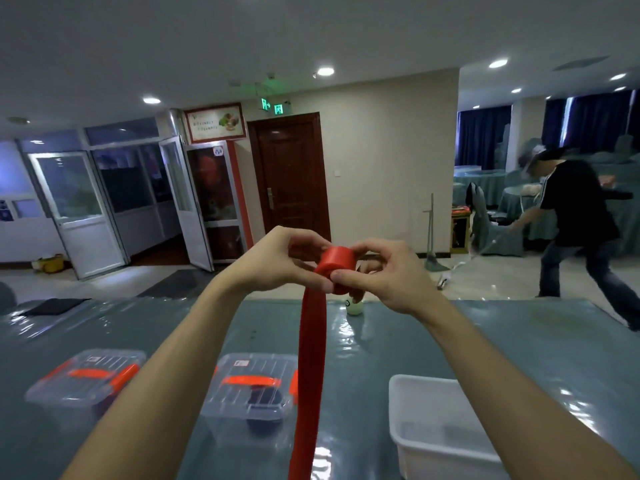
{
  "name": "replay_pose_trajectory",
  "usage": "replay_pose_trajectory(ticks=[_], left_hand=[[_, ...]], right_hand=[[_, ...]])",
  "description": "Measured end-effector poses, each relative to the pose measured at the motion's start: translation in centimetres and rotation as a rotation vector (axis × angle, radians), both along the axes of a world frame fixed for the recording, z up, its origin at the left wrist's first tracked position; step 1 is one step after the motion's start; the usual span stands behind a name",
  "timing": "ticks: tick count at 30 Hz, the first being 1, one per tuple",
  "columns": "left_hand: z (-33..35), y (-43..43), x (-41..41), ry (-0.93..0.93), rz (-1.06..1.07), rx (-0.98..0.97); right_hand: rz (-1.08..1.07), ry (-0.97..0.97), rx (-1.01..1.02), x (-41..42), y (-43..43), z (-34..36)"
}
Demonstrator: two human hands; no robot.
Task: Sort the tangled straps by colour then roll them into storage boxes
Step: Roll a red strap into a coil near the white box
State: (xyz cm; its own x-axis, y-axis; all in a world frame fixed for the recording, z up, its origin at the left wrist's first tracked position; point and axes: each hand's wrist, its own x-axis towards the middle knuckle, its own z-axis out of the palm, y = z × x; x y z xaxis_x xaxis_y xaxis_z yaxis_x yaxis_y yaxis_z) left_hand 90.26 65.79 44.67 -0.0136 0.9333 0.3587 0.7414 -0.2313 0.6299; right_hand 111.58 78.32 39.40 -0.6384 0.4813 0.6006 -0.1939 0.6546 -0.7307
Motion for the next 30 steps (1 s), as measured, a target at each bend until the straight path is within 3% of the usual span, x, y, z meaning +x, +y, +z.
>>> replay_pose_trajectory(ticks=[4,7,10,14,17,24,27,30], left_hand=[[-4.0,-0.4,0.4,-0.339,-0.048,0.070],[-5.9,0.3,1.5,-0.436,-0.019,0.116],[-6.3,0.3,1.4,-0.334,0.041,0.063],[-7.2,0.6,2.1,0.017,0.062,-0.117],[-7.7,0.8,2.7,0.121,0.036,-0.170],[-14.4,-0.5,4.9,-0.365,-0.058,-0.146],[-18.1,-0.4,7.1,-0.548,-0.020,-0.106],[-19.3,-0.4,7.8,-0.473,0.022,-0.152]], right_hand=[[0.051,0.164,-0.194,0.5,-0.6,-0.8],[0.091,0.263,-0.369,-0.1,-1.1,-2.5],[0.125,0.197,-0.486,0.4,-0.8,-5.1],[0.010,-0.219,-0.228,1.9,-0.4,-7.7],[0.009,-0.202,-0.199,2.3,-1.0,-8.9],[-0.004,0.212,-0.620,4.8,-3.5,-14.5],[-0.017,0.192,-0.673,5.9,-4.1,-16.7],[-0.007,-0.025,-0.664,8.0,-3.7,-17.7]])
